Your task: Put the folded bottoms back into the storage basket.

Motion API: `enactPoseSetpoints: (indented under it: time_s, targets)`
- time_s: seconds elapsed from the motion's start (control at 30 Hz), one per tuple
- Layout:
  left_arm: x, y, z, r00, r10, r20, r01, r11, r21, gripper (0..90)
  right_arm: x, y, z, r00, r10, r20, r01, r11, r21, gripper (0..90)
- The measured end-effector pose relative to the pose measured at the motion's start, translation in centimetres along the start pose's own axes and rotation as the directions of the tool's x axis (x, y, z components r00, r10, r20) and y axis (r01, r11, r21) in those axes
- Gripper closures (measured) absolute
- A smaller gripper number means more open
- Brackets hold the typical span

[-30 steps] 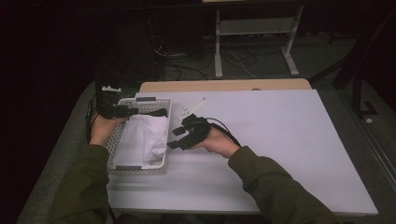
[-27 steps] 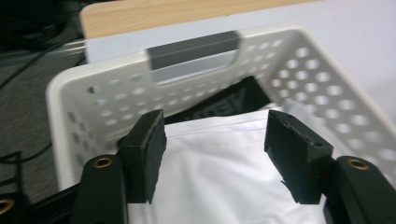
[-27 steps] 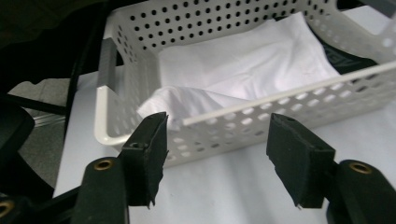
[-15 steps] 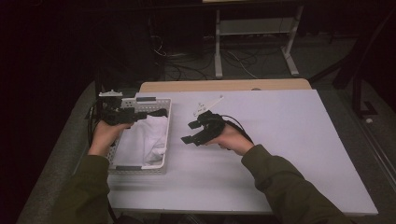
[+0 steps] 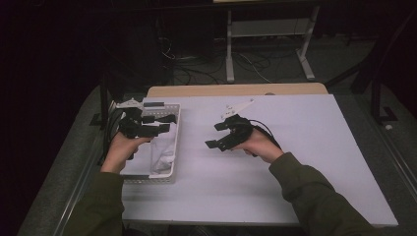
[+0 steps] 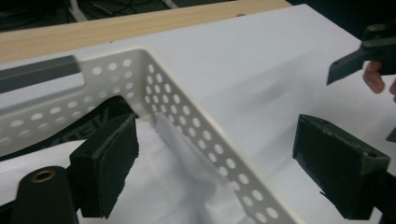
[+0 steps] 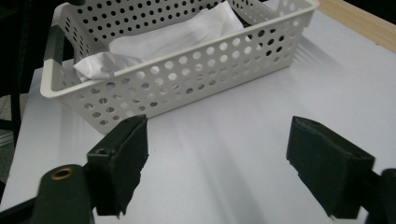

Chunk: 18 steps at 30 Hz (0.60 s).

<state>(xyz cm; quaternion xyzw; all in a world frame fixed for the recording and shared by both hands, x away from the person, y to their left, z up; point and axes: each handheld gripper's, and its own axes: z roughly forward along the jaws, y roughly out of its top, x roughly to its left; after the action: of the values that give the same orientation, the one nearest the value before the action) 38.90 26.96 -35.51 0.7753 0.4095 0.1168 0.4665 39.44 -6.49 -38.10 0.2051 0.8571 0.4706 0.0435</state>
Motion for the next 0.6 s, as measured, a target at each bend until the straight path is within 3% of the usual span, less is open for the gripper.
enactPoseSetpoints:
  time_s: [0.43, 0.6]
  targets:
    - [-3.3, -1.1, 0.1, 0.9962, 0.061, 0.062, -0.061, 0.9981, -0.005, 0.3, -0.8, -2.4, -2.7, 0.996, 0.037, 0.082, -0.034, 0.999, -0.037, 13.0]
    - [-4.6, -1.5, -0.2, 0.9931, 0.076, 0.089, -0.075, 0.997, -0.019, 0.0, -1.0, -3.4, -4.1, 0.9938, 0.043, 0.103, -0.038, 0.998, -0.05, 11.5]
